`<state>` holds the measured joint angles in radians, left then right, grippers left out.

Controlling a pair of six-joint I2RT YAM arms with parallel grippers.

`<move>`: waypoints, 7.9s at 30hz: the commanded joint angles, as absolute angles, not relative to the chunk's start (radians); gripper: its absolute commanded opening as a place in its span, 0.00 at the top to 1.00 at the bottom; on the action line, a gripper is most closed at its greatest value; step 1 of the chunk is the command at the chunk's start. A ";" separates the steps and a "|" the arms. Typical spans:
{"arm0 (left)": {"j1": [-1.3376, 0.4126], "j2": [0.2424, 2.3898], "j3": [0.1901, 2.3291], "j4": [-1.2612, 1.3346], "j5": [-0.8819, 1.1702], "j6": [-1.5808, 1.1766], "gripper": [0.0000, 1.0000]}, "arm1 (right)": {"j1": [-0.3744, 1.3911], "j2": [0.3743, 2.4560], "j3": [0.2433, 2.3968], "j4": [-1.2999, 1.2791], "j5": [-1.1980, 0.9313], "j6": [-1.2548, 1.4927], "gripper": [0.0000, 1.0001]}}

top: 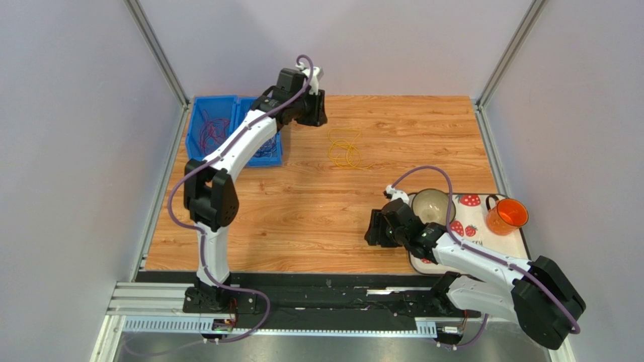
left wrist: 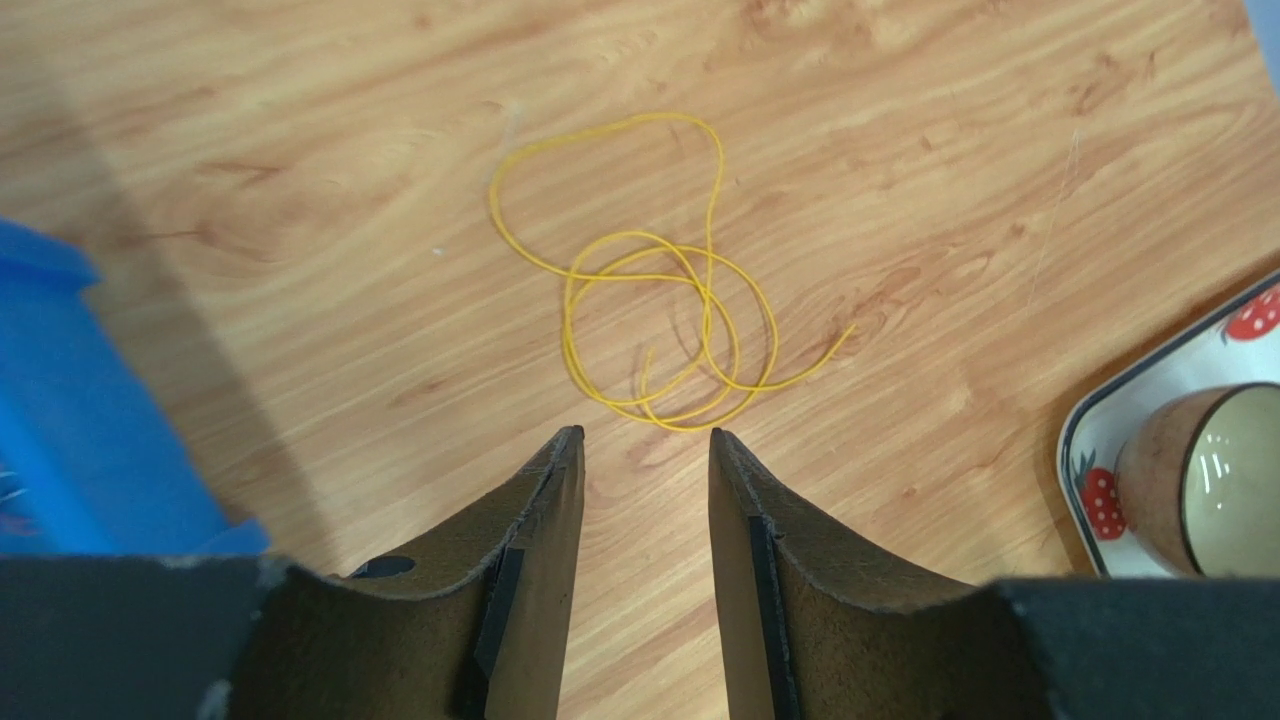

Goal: Untangle the cables

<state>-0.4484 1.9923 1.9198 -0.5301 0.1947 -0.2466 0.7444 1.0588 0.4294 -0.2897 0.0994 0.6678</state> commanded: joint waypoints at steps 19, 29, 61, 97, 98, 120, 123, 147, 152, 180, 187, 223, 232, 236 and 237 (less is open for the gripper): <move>-0.528 2.414 2.272 -0.641 0.340 -0.285 0.53 | 0.742 1.124 0.379 -0.179 0.095 0.672 0.44; -0.545 2.511 2.368 -0.666 0.382 -0.377 0.44 | 0.742 1.144 0.379 -0.158 0.087 0.666 0.44; -0.563 2.612 2.444 -0.646 0.376 -0.500 0.97 | 0.742 1.129 0.367 -0.144 0.077 0.657 0.44; -0.561 2.341 2.115 -0.574 0.190 -0.397 0.43 | 0.742 1.209 0.383 -0.109 0.051 0.643 0.45; -0.561 2.371 2.153 -0.587 0.189 -0.396 0.43 | 0.744 1.210 0.383 -0.107 0.051 0.643 0.45; -0.546 2.502 2.244 -0.615 0.253 -0.445 0.59 | 0.744 1.219 0.387 -0.104 0.048 0.640 0.45; -0.546 2.505 2.244 -0.620 0.244 -0.449 0.61 | 0.744 1.218 0.387 -0.104 0.046 0.640 0.45; -0.546 2.519 2.281 -0.649 0.274 -0.466 0.84 | 0.742 1.226 0.391 -0.104 0.048 0.640 0.45; -0.545 2.444 2.351 -0.699 0.287 -0.474 1.00 | 0.742 1.232 0.394 -0.106 0.048 0.640 0.45; -0.529 1.166 1.357 -0.596 0.368 -0.443 1.00 | 0.744 0.882 0.607 -0.449 0.167 0.657 0.43; -0.529 1.098 1.002 -0.503 0.397 -0.495 1.00 | 0.744 0.989 0.764 -0.488 0.143 0.660 0.43; -0.549 1.673 1.114 -0.462 -0.135 -0.460 0.22 | 0.744 1.138 0.528 -0.258 0.064 0.670 0.43; -0.557 1.779 1.161 -0.446 -0.110 -0.445 0.32 | 0.742 1.180 0.492 -0.201 0.041 0.681 0.44; -0.564 1.822 1.192 -0.463 -0.118 -0.442 0.39 | 0.744 1.200 0.491 -0.187 0.031 0.681 0.44; -0.566 1.830 1.196 -0.469 -0.120 -0.443 0.40 | 0.744 1.200 0.491 -0.186 0.031 0.681 0.44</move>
